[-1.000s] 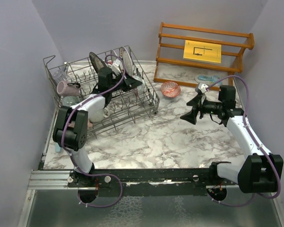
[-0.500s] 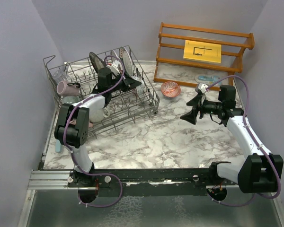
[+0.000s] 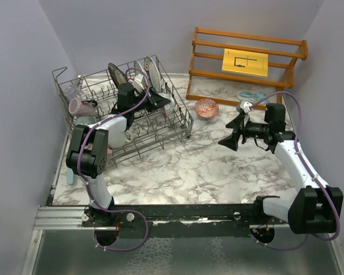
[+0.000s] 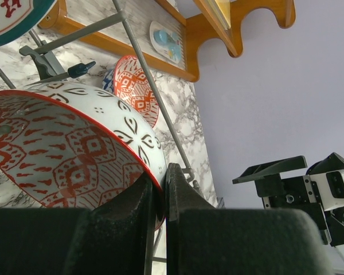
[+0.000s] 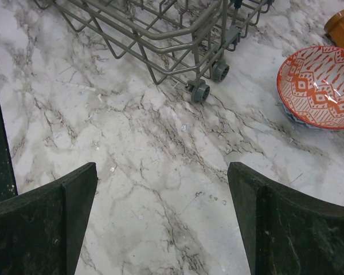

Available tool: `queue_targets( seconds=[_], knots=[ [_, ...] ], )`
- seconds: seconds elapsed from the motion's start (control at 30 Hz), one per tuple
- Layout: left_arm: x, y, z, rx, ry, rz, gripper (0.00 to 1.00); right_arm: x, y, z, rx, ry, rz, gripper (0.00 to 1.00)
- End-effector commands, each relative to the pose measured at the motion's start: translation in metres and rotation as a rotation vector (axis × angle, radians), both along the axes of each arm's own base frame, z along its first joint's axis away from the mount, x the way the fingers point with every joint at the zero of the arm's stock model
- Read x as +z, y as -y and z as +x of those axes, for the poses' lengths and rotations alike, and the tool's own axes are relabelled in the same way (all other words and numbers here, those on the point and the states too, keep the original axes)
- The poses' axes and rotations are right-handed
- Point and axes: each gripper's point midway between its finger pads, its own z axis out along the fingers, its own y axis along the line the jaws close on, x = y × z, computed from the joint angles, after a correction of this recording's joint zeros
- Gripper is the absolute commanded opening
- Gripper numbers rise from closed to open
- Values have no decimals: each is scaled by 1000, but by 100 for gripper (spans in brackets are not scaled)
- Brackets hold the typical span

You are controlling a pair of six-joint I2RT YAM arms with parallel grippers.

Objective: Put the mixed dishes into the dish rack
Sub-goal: Insert the bowl into the dish rack.

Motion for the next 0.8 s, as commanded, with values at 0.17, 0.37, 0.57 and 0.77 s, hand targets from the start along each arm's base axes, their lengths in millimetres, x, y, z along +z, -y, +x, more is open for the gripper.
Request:
queue_targets(
  seconds=[0.17, 0.37, 0.57, 0.77],
  knots=[
    [-11, -5, -1, -25, 0, 2, 13, 7, -1, -1, 22, 47, 14, 95],
    [-19, -6, -2, -24, -11, 21, 17, 8, -1, -1, 22, 48, 14, 95],
    [-24, -7, -3, -20, -21, 45, 21, 8, -1, -1, 21, 48, 14, 95],
    [-24, -9, -3, -12, -21, 63, 28, 8, -1, -1, 23, 46, 15, 95]
  ],
)
